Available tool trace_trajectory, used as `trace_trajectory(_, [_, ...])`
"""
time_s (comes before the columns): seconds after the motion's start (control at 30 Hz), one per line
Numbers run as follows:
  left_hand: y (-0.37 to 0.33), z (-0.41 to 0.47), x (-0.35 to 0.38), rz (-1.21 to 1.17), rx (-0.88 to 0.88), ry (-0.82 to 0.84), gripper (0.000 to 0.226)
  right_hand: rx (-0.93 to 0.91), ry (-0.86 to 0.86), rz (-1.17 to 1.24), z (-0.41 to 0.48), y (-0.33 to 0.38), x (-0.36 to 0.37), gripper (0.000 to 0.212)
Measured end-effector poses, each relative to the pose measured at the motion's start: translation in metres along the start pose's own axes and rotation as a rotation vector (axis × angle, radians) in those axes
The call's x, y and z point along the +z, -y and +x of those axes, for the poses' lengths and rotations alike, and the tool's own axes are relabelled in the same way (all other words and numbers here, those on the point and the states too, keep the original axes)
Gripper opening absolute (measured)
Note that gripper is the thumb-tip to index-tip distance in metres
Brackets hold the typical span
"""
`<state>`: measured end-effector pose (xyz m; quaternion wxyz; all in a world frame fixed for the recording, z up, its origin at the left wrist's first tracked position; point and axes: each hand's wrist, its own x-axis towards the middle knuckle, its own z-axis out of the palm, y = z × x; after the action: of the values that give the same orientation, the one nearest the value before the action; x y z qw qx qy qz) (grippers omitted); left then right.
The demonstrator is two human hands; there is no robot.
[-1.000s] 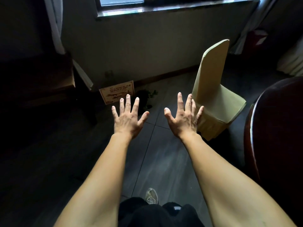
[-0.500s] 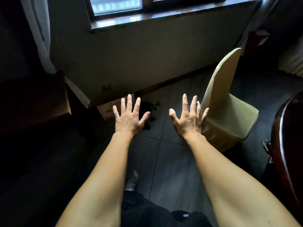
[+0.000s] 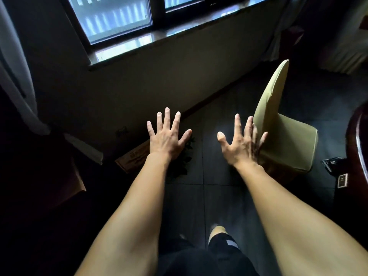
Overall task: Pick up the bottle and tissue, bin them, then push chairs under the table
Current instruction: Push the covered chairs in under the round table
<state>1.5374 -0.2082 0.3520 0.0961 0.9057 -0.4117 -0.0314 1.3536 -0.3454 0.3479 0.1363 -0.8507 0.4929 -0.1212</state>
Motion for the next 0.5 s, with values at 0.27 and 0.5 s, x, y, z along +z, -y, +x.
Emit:
trace_trajectory(0.27, [-0.02,0.103,0.024,0.064,0.058,0.051,0.078,0.025,-0.009,-0.023,0.102,-0.015,0.021,0.089])
trace_trajectory(0.5, [-0.075,0.212,0.05,0.031,0.063,0.052,0.076,0.046,0.007,-0.039,0.223,-0.055,0.026,0.088])
